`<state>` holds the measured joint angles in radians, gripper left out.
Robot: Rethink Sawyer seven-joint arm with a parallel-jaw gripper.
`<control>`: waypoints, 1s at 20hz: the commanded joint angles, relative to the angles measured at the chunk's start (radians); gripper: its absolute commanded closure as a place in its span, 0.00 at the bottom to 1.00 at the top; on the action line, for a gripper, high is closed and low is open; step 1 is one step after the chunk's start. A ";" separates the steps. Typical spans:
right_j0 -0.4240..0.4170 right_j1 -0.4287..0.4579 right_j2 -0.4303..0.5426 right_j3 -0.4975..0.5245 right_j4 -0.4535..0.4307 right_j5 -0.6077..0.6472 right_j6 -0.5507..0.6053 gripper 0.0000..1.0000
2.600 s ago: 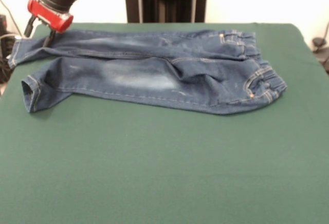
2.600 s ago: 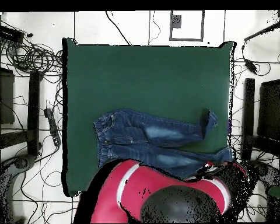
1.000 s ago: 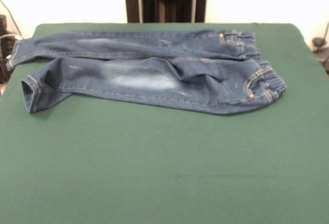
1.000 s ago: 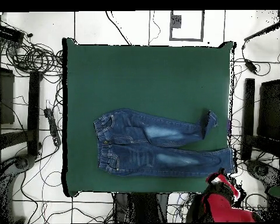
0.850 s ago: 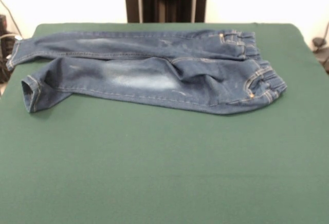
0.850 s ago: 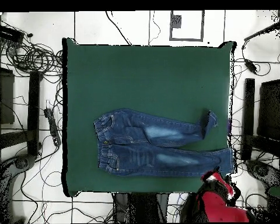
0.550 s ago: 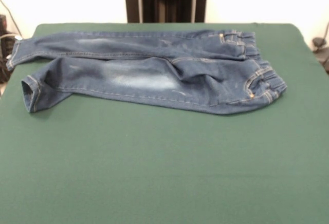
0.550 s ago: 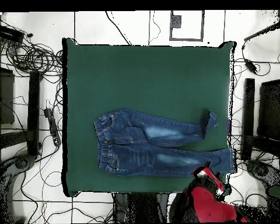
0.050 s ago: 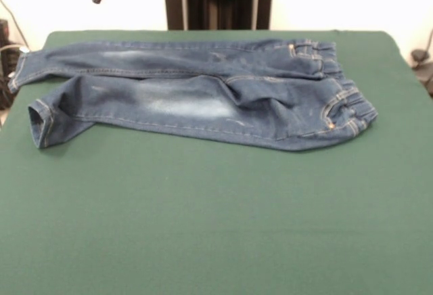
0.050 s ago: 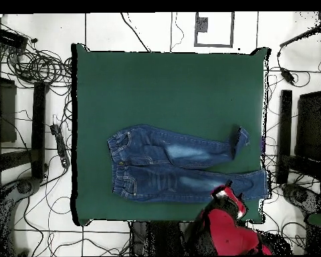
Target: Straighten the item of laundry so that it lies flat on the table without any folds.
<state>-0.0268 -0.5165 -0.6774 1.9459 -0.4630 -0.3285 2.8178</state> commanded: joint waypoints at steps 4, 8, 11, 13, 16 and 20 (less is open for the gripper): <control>0.111 0.089 0.155 0.101 0.185 0.125 0.145 0.00; 0.144 0.060 0.192 0.114 0.255 0.174 0.159 0.00; 0.181 0.014 0.205 0.108 0.303 0.192 0.158 0.00; 0.194 -0.015 0.212 0.091 0.303 0.235 0.125 0.00; 0.231 -0.039 0.206 0.069 0.325 0.307 0.098 0.00; 0.280 -0.059 0.200 0.042 0.374 0.401 0.103 0.00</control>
<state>0.2147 -0.5692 -0.6226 1.9889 -0.1692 -0.0694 2.8178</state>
